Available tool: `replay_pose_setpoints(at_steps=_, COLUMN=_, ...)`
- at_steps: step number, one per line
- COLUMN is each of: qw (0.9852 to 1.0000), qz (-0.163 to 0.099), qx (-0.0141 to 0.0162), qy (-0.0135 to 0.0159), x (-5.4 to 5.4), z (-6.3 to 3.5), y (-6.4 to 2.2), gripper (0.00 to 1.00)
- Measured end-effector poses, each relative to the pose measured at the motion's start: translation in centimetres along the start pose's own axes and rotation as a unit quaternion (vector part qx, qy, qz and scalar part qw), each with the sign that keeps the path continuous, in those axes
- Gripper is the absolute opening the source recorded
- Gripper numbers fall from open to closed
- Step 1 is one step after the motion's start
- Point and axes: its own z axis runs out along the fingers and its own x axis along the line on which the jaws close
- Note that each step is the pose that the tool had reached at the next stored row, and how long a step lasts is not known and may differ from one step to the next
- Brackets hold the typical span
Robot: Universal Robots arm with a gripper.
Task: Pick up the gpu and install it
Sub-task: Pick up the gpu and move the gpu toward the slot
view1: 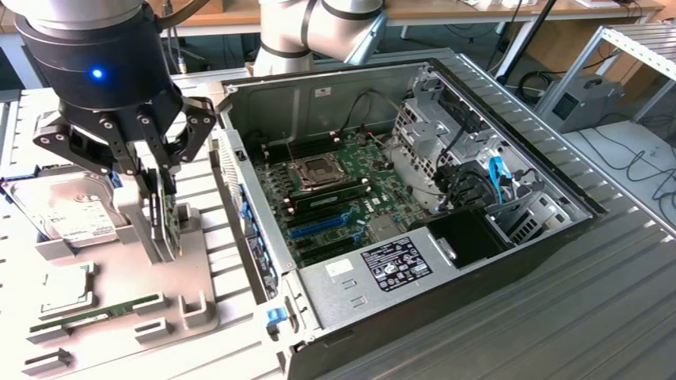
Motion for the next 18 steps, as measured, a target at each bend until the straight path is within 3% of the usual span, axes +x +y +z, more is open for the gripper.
replay_pose_setpoints(at_steps=18, qw=1.0000, qz=0.000, qx=0.0000, qy=0.0000, x=-0.02, z=-0.93, y=0.01, gripper=0.26)
